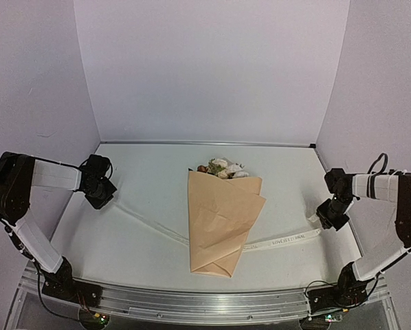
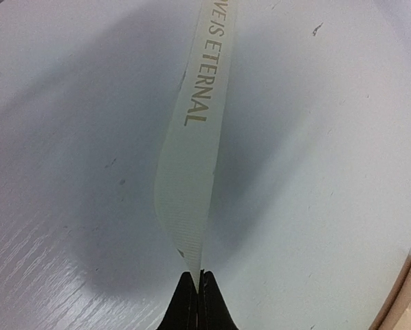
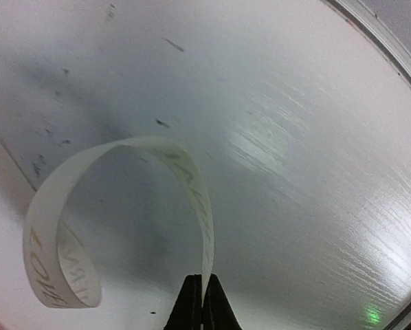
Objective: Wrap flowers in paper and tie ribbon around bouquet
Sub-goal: Adjust the ribbon at the center of the board.
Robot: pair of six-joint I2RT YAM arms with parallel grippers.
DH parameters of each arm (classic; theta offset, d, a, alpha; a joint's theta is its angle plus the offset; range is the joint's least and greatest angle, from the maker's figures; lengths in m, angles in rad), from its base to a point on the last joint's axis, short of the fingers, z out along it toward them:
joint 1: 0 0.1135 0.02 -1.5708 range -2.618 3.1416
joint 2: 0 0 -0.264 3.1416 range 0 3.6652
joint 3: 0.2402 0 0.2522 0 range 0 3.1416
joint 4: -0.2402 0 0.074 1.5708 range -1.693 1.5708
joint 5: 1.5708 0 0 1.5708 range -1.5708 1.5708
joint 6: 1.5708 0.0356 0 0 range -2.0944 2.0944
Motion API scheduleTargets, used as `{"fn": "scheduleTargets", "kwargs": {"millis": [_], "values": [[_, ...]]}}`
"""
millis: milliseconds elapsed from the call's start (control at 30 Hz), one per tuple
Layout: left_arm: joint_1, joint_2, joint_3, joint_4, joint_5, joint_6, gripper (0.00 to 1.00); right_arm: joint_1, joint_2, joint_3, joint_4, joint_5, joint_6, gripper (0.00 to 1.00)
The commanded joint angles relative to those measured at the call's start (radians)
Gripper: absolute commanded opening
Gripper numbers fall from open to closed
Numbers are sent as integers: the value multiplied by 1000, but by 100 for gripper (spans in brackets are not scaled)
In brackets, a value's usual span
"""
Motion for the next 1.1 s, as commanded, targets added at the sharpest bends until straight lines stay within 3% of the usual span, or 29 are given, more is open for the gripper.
{"fn": "scheduleTargets", "kwargs": {"millis": [0,900,1067], "values": [[42,61,81,71,28,32,0,-22,48,102,-6,25,-22,0],[111,128,126,192,125,27,0,-23,197,352,27,-50,-89,0],[111,115,80,309,183,48,0,-22,219,392,26,-80,-136,0]]}}
